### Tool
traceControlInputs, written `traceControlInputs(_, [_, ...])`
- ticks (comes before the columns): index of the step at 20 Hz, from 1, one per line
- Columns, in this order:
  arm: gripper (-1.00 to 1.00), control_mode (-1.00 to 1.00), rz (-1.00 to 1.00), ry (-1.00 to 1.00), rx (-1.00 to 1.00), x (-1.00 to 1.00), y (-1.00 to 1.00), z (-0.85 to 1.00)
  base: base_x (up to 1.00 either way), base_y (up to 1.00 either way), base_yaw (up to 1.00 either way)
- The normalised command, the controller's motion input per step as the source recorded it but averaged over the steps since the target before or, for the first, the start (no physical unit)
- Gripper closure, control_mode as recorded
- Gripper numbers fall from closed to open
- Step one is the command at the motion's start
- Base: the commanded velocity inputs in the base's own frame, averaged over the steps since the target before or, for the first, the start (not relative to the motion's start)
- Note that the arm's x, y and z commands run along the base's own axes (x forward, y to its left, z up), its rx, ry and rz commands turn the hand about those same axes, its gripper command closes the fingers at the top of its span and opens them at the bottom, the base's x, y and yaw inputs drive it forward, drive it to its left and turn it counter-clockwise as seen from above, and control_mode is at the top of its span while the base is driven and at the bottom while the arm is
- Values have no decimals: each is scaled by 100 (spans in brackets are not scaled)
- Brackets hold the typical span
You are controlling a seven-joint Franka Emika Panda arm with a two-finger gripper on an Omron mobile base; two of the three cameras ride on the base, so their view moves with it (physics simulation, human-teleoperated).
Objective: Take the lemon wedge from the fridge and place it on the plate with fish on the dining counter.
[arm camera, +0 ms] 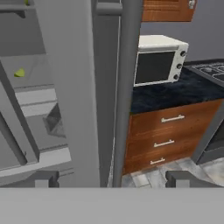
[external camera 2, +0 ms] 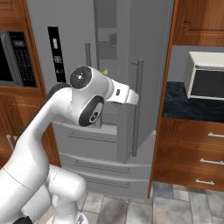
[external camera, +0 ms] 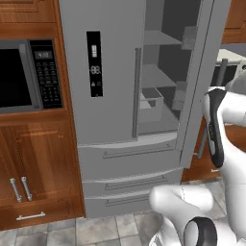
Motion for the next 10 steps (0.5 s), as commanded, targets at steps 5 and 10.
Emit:
traceControlInputs(5, [-100,-100,-16,-12,-16,-1,100,0,0,0,0])
traceControlInputs(10, [-100,-100,-21,-20,-19,13,100,0,0,0,0])
